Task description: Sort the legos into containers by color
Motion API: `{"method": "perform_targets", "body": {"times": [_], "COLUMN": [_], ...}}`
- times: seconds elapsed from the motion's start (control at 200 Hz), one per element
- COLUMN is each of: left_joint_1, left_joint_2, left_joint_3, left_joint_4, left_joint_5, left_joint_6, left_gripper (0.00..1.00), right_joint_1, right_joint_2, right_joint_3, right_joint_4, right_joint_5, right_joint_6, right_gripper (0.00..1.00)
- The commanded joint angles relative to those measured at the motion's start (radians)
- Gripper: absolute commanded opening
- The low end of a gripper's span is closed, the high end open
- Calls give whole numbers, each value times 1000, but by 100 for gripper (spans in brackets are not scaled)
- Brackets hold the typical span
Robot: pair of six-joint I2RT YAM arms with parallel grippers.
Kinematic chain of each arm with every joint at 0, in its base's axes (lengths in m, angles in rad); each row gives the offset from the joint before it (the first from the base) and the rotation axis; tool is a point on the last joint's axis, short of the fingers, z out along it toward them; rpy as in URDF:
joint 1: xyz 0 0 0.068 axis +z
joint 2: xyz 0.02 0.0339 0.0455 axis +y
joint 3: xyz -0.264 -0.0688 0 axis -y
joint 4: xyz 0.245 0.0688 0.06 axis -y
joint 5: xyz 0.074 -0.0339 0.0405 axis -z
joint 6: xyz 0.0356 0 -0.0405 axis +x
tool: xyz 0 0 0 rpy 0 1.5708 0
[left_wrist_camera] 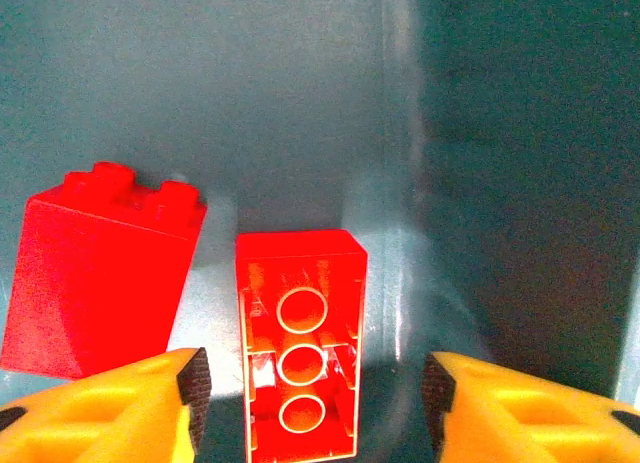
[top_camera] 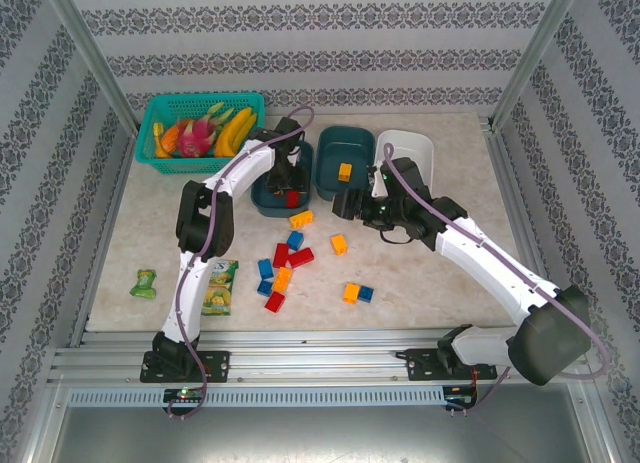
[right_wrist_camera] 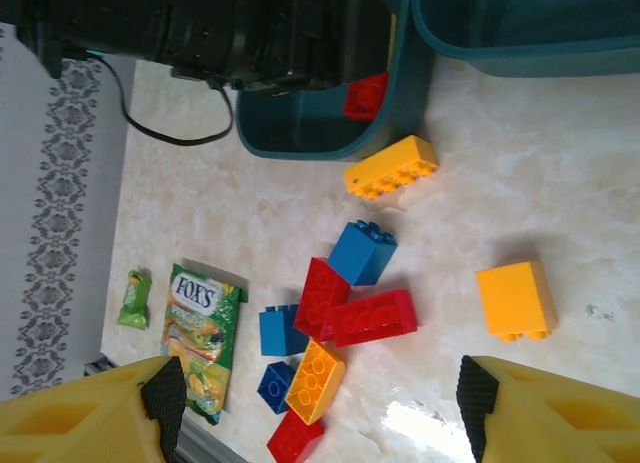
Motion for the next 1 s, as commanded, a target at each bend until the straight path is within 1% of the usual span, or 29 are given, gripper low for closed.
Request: {"method": "perform_targets", "body": {"times": [0.0,0.11,0.175,0.275,0.33,0.4,0.505,0.58,0.62,0.689,0.734,0.769,0.869,0.909,0.994], "left_joint_1": [-5,-8,-8,-9,-8,-11,-28,-49,-59,-76,-85,-101,-130,-133,-138], "left_joint_2": [-43,-115,-179,-321,-408,-535,-749,-903,-985,-1095,-1149,-1191,-1267,-1283,-1302], "left_joint_3": [28,26,15,-76,-162,-305,-597,-812,-917,-1087,-1177,-1232,-1321,-1336,-1349], "left_joint_4": [-26,-10,-5,53,109,199,372,484,524,566,598,608,609,600,590], "left_joint_5": [6,-9,-47,-64,-22,83,244,319,333,343,362,355,329,321,307], "left_joint_6": [-11,-53,-87,-134,-153,-169,-211,-257,-282,-335,-363,-379,-407,-411,-412], "left_gripper": [64,66,70,76,77,78,82,86,88,87,87,88,88,87,87], "right_joint_1": [6,23,33,48,57,65,80,100,111,122,126,126,125,125,130], "right_joint_2": [6,24,52,115,153,211,327,416,465,543,582,603,649,664,693], "right_joint_3": [25,68,102,135,150,178,242,287,311,346,357,361,366,368,368], "right_joint_4": [-60,-148,-218,-293,-315,-342,-389,-414,-431,-453,-461,-463,-456,-453,-444], "right_joint_5": [59,112,140,164,174,182,177,181,185,189,207,226,248,244,240], "right_joint_6": [-4,-72,-122,-191,-228,-270,-311,-338,-352,-373,-381,-385,-392,-391,-392], "right_gripper": [73,72,71,70,70,70,70,69,69,67,66,65,63,62,56]}}
